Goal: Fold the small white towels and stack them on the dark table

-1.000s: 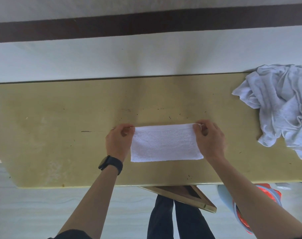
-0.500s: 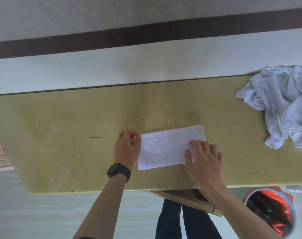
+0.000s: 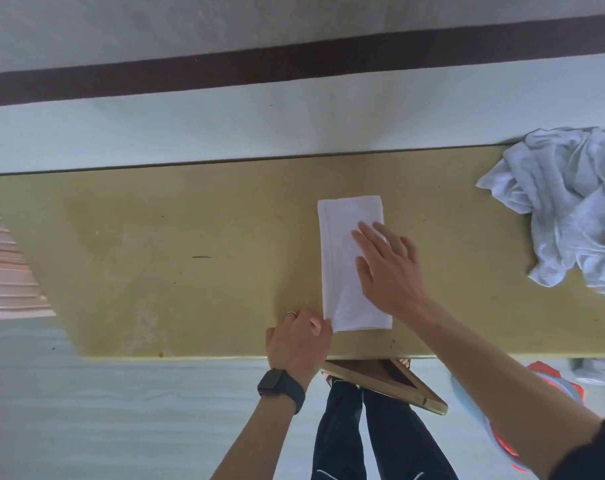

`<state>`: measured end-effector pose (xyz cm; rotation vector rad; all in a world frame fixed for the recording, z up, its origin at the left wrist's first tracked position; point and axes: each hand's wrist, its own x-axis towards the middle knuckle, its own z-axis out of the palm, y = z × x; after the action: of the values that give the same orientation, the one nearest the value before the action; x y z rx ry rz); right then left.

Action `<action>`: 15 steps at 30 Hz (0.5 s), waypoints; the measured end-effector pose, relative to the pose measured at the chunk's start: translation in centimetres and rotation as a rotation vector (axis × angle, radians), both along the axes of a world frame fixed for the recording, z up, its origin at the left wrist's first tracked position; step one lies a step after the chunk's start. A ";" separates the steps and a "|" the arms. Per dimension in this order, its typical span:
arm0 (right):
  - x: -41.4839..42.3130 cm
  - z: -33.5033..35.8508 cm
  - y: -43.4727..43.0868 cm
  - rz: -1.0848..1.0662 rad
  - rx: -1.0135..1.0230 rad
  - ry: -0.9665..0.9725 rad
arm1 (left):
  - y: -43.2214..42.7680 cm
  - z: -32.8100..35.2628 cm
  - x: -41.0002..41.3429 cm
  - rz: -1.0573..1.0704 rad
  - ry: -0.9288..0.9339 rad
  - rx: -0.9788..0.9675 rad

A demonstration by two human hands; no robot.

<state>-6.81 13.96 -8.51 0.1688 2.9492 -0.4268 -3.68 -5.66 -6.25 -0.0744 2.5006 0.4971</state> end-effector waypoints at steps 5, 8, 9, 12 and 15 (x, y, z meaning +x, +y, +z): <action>9.5 -0.3 0.7 0.038 -0.063 0.063 | -1.8 -2.4 0.8 -0.429 0.558 0.095; 12.8 -1.1 1.0 0.170 -0.021 0.038 | -2.5 -3.9 0.0 -0.742 0.559 0.168; 13.4 -1.5 1.2 0.202 -0.002 0.026 | -2.7 -4.3 0.0 -0.812 0.532 0.174; 14.3 -2.4 1.5 0.230 0.030 0.012 | -3.3 -5.0 0.4 -0.879 0.451 0.174; 15.1 -3.0 1.5 0.223 0.021 0.080 | -3.9 -5.4 1.3 -0.916 0.473 0.167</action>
<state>8.31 15.42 -11.47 -0.1777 3.0053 -0.3795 -2.38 -9.55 -11.63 1.3158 2.5538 0.3362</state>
